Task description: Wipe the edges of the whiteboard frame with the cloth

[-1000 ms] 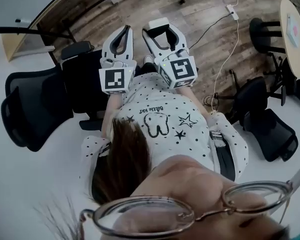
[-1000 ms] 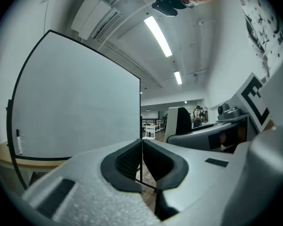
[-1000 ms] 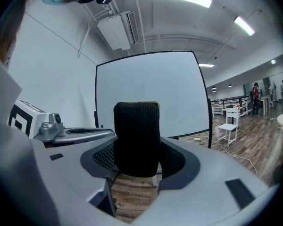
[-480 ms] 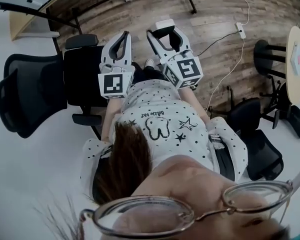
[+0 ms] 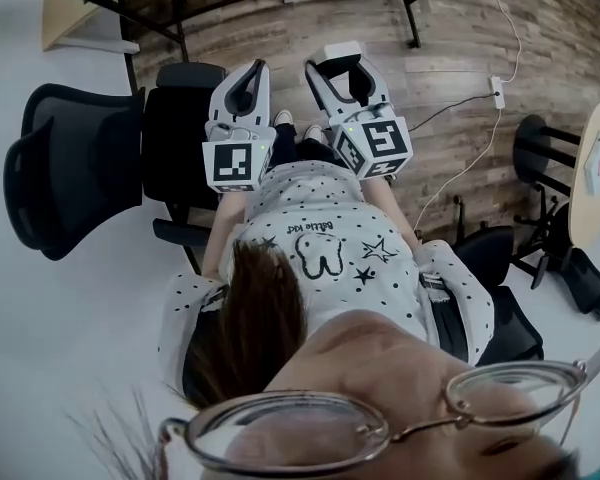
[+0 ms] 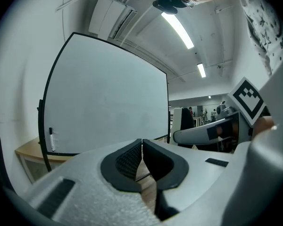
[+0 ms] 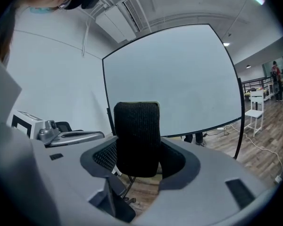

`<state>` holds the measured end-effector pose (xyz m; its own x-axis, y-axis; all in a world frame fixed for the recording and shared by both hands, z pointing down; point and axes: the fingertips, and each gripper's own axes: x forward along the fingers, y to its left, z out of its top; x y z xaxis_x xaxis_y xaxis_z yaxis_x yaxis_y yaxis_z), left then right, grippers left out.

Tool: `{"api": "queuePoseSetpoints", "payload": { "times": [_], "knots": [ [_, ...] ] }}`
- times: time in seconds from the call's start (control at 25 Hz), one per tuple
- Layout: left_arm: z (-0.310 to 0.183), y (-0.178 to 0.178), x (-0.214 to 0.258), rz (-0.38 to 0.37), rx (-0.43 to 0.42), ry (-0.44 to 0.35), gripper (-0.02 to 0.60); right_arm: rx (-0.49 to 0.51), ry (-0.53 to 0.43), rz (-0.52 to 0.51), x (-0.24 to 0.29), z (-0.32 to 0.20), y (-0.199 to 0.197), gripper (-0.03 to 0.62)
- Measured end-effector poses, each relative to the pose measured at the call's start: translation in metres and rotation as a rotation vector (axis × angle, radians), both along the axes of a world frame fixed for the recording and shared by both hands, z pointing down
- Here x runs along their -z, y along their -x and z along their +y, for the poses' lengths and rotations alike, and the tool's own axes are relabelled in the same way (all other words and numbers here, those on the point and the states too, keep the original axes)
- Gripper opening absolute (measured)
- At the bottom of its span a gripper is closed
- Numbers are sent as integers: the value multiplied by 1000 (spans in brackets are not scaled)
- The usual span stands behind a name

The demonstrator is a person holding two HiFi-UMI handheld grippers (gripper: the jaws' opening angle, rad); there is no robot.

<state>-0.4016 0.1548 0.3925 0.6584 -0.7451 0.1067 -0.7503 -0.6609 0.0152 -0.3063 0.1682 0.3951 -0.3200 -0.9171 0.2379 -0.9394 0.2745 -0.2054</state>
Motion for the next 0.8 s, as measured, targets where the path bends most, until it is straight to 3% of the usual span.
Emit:
{"api": "queuePoseSetpoints", "payload": {
  "times": [0.4,0.8],
  "knots": [
    [-43,28,20,-26,42,-29,20,33,-27,-1,19,-43,22,245],
    [-110,-3,12,-30,79,-9,20,98,-10,58,11,-116,-5,245]
  ]
}}
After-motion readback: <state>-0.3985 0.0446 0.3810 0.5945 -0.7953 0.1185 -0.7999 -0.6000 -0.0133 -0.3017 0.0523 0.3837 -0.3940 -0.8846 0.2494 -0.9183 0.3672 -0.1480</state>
